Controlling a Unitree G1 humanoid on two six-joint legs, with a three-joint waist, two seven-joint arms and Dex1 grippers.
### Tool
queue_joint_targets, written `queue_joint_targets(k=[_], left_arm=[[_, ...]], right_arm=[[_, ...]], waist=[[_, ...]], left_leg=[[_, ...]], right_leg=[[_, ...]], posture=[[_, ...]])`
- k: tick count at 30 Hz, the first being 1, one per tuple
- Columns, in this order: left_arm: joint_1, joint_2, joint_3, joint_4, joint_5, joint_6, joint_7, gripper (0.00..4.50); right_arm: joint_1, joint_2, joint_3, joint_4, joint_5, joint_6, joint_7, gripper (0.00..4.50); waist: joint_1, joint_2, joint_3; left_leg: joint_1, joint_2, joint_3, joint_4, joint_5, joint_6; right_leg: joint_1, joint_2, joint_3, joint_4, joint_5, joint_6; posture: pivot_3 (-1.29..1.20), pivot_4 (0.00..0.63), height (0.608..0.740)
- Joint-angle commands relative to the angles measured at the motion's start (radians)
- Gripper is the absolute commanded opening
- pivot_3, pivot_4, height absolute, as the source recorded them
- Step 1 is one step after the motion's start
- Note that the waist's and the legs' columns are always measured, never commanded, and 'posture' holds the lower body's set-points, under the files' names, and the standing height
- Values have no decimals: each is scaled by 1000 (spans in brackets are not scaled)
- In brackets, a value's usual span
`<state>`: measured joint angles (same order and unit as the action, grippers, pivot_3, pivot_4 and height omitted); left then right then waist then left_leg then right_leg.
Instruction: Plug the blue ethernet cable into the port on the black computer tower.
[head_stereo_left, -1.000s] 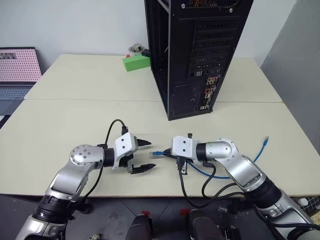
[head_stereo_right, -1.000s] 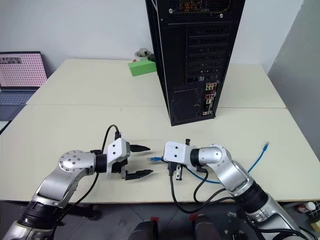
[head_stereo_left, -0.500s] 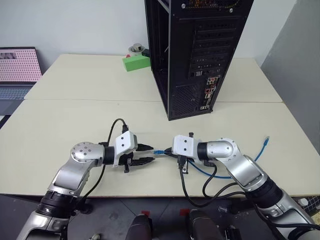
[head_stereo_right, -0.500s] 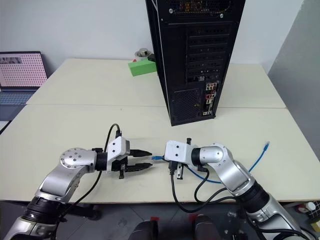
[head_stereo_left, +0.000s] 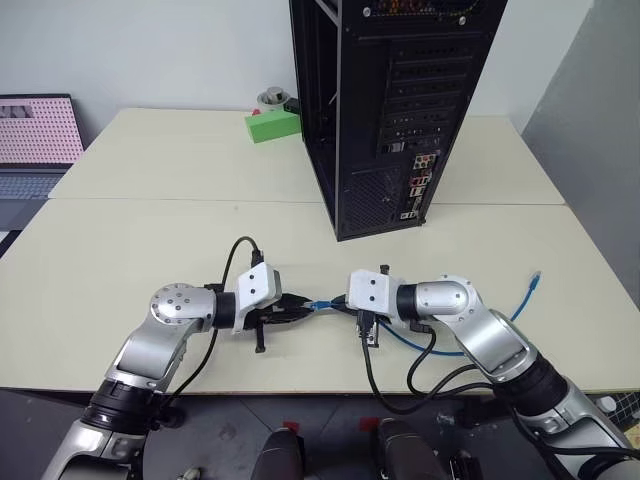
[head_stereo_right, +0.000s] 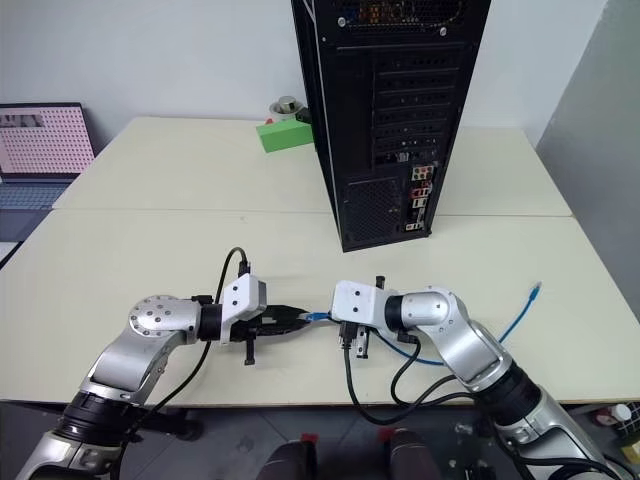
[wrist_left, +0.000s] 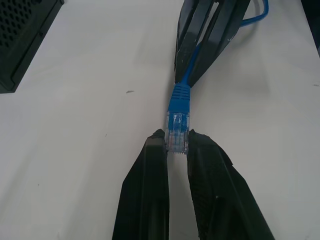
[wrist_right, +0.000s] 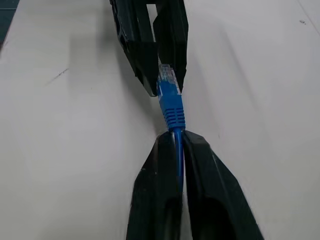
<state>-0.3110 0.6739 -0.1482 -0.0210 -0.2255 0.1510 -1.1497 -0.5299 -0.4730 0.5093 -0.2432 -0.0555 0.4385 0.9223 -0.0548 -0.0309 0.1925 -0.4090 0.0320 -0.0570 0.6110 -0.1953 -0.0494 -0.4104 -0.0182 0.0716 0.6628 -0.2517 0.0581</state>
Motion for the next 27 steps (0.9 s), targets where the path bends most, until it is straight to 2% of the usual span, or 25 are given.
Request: queue_joint_targets(k=[1,4,9,11,15,18,21,27], left_arm=[[-3,-6,-10,15,28,-95,-6,270],[-1,-22,-22,31,54,-180,6,270],[-25,-83,-27,123,184,-489,128,270],[-33,-96,-26,168,235,-603,178,270],[-58,-95,-33,299,440,-994,362,270],[-79,-86,-25,365,571,-1170,485,270],[-92,-89,-8,398,670,-1278,606,270],[-125,-82,-9,434,770,-1319,752,270]], right_arm=[[-2,-39,-35,-64,22,-2,36,1248],[11,-90,-85,-94,65,21,76,2006],[78,-130,-244,-166,251,177,105,3480],[95,-119,-283,-185,300,235,84,3502],[137,-48,-384,-201,443,384,27,3502],[145,-6,-415,-197,506,447,-14,3502],[144,44,-441,-175,570,493,-44,3502],[129,68,-424,-133,614,511,-70,3502]], waist=[[1,0,0],[1,0,0],[13,0,0],[17,0,0],[16,0,0],[21,0,0],[23,0,0],[24,0,0]], left_leg=[[0,0,0,0,0,0],[0,0,0,0,0,0],[0,0,0,0,0,0],[0,0,0,1,0,0],[0,0,0,1,0,0],[0,0,0,1,0,0],[0,-1,0,1,0,0],[0,-1,0,1,0,0]], right_leg=[[0,0,0,0,0,0],[0,0,0,0,0,0],[1,0,0,-1,0,0],[1,0,0,0,0,0],[1,0,0,0,0,0],[1,0,0,0,1,0],[2,-1,0,-1,1,1],[2,-1,0,0,1,1]], posture=[[0,150,740],[0,150,740],[0,150,740],[0,150,740],[0,150,740],[0,150,740],[0,150,740],[0,150,740]])
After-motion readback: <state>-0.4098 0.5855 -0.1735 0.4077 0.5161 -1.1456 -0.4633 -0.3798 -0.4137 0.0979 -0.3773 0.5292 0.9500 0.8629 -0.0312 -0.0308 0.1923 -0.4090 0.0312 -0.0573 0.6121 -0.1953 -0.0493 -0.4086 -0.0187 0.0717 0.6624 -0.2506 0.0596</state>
